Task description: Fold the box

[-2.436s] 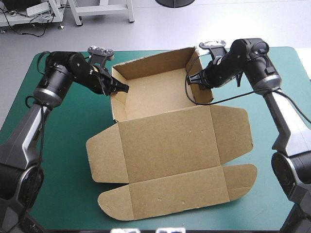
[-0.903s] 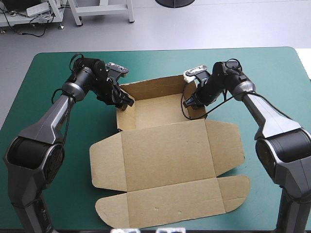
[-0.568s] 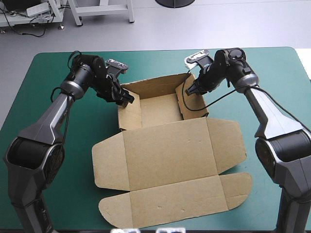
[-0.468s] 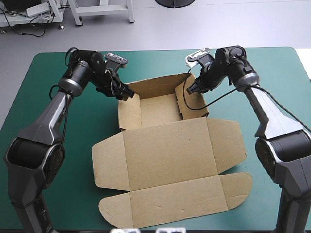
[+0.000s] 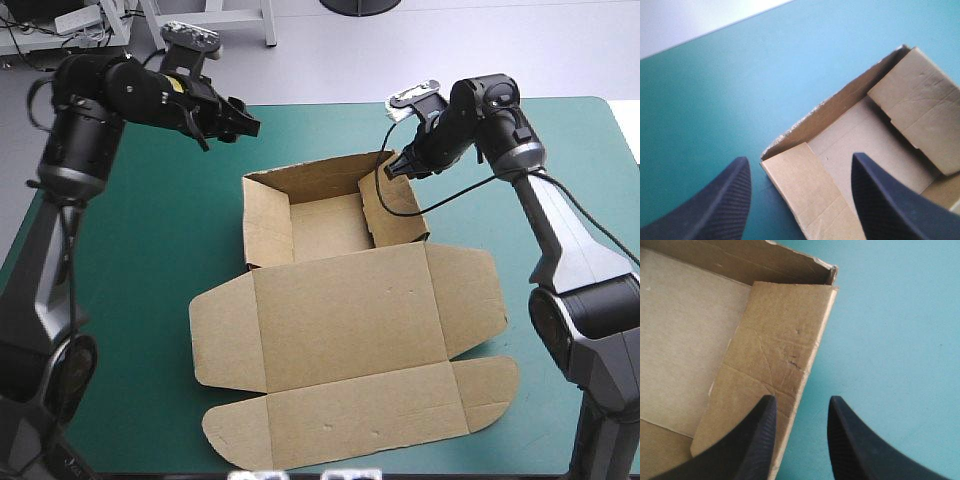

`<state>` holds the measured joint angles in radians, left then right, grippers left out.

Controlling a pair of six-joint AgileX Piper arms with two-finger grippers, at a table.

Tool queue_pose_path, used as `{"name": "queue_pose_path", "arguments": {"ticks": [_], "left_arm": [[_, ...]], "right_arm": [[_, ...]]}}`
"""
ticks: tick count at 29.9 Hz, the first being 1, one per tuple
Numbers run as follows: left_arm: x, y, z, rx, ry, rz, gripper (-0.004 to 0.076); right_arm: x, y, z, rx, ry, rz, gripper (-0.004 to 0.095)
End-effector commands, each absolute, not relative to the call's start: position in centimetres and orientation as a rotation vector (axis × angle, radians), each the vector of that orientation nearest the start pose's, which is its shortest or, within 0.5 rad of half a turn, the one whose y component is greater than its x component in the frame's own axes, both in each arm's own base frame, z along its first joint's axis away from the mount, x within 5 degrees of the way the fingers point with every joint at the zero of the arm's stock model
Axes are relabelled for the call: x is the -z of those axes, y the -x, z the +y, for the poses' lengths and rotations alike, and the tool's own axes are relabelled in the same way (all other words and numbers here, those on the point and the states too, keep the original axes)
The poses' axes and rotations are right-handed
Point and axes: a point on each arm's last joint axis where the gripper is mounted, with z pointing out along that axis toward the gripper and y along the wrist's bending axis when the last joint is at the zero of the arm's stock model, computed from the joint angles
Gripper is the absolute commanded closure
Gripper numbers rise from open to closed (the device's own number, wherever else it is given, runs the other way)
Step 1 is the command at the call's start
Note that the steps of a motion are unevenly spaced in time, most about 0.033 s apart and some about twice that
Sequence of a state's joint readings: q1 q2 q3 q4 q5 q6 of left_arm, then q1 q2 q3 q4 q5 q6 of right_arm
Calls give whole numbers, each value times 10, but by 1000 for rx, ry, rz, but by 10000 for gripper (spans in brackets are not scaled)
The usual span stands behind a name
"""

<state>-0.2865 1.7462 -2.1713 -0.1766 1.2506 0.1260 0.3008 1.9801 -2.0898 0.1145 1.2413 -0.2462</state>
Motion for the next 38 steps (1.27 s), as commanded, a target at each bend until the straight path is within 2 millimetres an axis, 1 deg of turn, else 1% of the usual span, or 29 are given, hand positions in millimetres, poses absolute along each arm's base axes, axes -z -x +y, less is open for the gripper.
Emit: {"name": "queue_pose_path", "arguments": {"ticks": [1,3,6,11,14,17,19,25,31,32,34,35,37,38], "left_arm": [[-529,-280,-101,327,-490,2123,325],[-540,-256,-93,311,-488,2086,340],[-549,-220,-79,267,-473,2051,360],[-538,-174,-57,159,-451,2072,365],[-525,-147,-46,127,-447,2086,365],[-511,-127,-39,113,-447,2102,365],[-507,-113,-35,107,-444,2095,365],[-503,-84,-26,110,-436,2053,365],[-491,-71,-22,124,-417,2063,365],[-488,-69,-22,123,-418,2068,365],[-482,-66,-21,122,-420,2078,365],[-478,-65,-20,122,-421,2084,365],[-472,-62,-20,130,-426,2095,365],[-469,-61,-20,129,-426,2099,365]], "right_arm": [[-403,-392,131,-206,609,2434,573],[-403,-392,131,-210,598,2437,573],[-403,-392,132,-225,598,2437,573],[-398,-393,131,-217,601,2454,577],[-385,-394,131,-209,608,2497,577],[-370,-396,132,-209,615,2545,577],[-361,-398,134,-222,618,2572,577],[-342,-406,143,-335,628,2611,577],[-318,-417,147,-335,632,2667,587],[-313,-419,147,-335,633,2679,608],[-308,-421,148,-329,635,2690,687],[-305,-422,147,-319,637,2698,770],[-304,-423,148,-320,632,2694,907],[-304,-424,148,-323,611,2690,923]]}}
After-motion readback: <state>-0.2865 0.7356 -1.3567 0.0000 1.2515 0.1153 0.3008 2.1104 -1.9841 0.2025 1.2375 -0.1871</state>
